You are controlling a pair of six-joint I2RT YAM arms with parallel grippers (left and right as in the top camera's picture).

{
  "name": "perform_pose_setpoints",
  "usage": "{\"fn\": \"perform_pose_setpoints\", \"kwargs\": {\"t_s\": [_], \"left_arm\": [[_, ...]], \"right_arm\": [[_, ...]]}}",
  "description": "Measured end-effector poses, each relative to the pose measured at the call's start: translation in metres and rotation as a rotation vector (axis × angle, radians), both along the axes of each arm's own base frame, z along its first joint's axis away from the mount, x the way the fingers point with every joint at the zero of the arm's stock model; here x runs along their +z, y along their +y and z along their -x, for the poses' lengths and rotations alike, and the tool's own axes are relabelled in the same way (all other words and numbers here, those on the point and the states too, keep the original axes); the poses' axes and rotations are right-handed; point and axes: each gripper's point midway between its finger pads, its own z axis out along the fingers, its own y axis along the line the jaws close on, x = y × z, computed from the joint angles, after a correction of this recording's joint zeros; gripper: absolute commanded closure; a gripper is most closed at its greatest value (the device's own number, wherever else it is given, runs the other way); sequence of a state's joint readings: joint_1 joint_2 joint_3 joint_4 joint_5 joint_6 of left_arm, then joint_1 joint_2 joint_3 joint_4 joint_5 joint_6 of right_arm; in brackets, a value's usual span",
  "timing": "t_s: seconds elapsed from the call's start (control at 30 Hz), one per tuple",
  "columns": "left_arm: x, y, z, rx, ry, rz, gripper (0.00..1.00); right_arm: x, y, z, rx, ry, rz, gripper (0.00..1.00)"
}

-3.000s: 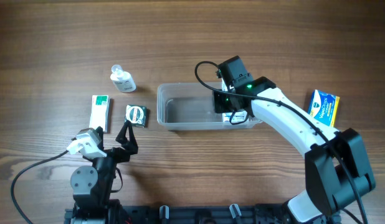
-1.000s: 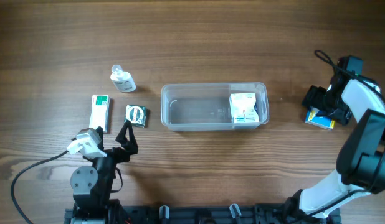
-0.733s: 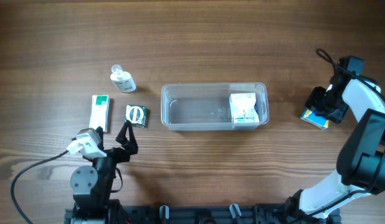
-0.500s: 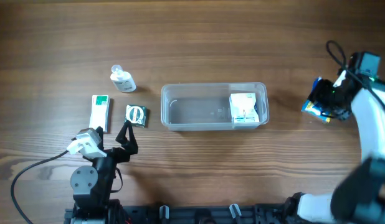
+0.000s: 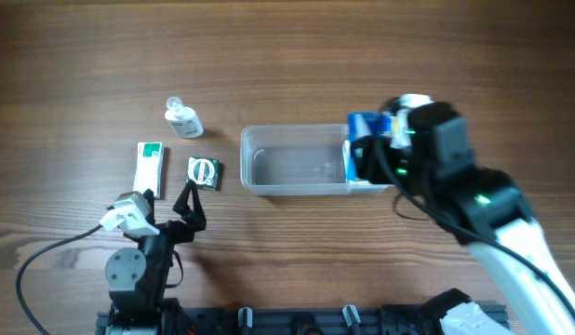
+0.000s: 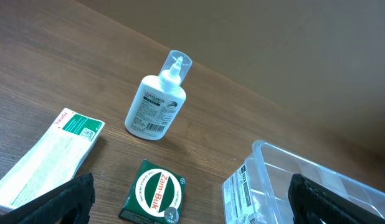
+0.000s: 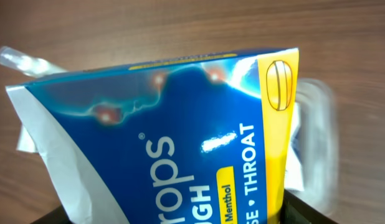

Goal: Pack container
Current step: 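Lower the VapoDrops pack into the container beside the white box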

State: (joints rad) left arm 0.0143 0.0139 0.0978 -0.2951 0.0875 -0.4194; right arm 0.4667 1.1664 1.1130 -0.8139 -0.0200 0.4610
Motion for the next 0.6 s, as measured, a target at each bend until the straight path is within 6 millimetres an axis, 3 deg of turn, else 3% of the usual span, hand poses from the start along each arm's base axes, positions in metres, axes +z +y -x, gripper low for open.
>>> {"fn": "perform_pose_setpoints", "kwargs": {"t_s": [0.1,0.23,0.3,0.5,0.6], "left_arm": [[0.0,0.0,0.0,0.0,0.0,0.0,0.0],[0.0,0.0,0.0,0.0,0.0,0.0,0.0],[0.0,0.0,0.0,0.0,0.0,0.0,0.0],[0.0,0.0,0.0,0.0,0.0,0.0,0.0],[0.0,0.0,0.0,0.0,0.0,0.0,0.0]], "right_arm": [[-0.041,0.025,-0.019,0.004,0.066,0.061,0.31],[-0.103,0.032,-0.039,-0.042,0.17,0.14,0.32],[-0.125,0.032,-0.04,-0.055,0.218,0.161,0.31],[-0.167,0.039,-0.038,-0.064,0.323,0.177,0.31],[-0.174,0.039,-0.036,-0.064,0.341,0.183,0.3]]}}
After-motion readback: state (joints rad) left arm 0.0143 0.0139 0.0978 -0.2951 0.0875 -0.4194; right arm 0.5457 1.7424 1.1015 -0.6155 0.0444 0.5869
